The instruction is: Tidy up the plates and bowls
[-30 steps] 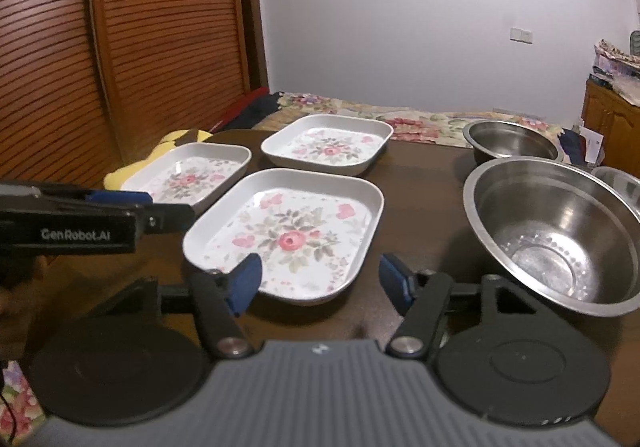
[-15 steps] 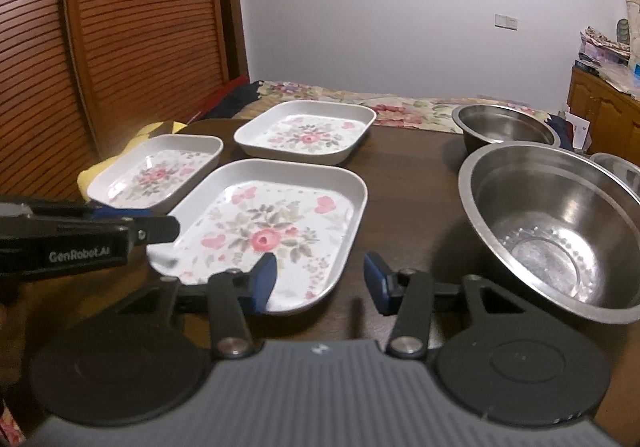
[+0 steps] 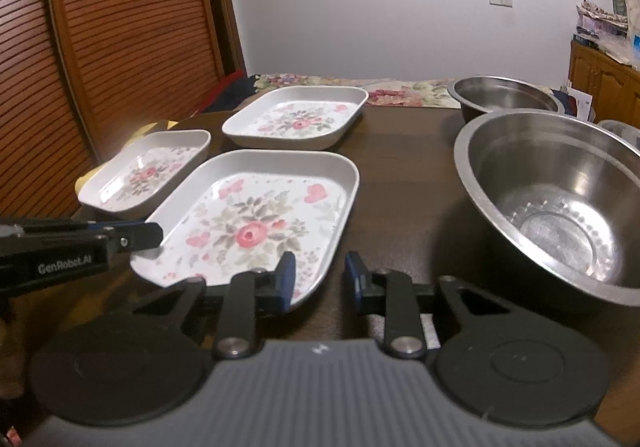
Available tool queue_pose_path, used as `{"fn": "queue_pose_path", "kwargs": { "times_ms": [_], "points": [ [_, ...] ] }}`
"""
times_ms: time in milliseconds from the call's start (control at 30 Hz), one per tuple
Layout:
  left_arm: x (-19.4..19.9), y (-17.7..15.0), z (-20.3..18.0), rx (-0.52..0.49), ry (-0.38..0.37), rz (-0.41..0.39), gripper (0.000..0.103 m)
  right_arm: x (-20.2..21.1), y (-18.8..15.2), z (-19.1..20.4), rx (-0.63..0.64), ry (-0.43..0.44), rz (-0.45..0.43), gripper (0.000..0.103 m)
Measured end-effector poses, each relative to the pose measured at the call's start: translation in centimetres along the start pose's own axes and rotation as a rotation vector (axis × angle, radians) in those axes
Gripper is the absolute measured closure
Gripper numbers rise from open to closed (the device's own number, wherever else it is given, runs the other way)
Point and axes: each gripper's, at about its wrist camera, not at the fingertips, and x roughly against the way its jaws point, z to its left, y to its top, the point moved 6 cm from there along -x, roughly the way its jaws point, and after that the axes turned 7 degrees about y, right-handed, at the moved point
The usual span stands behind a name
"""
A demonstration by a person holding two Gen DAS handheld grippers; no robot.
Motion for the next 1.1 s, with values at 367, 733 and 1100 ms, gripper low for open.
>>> {"fn": "queue_pose_path", "kwargs": {
  "times_ms": [367,733,1100],
  "points": [
    [1.1,-0.3,0.5,0.025,-0.018,-0.022,0.092,0.1,-0.1,-0.4,-0.038,0.053,-0.008,0.086],
    [5.6,-1.4,-0.6,0.028,-0.05,-0.079,0.092,3.9,-1.3,-0.8,-0.101,0.127,-0.05,0.086],
    [8.8,-4.3,-2.1,0.026,-0.082,-0.076,0.091,7.4,-3.2,-1.5,-0.135,0.159,-0.071,0.086]
  ]
}}
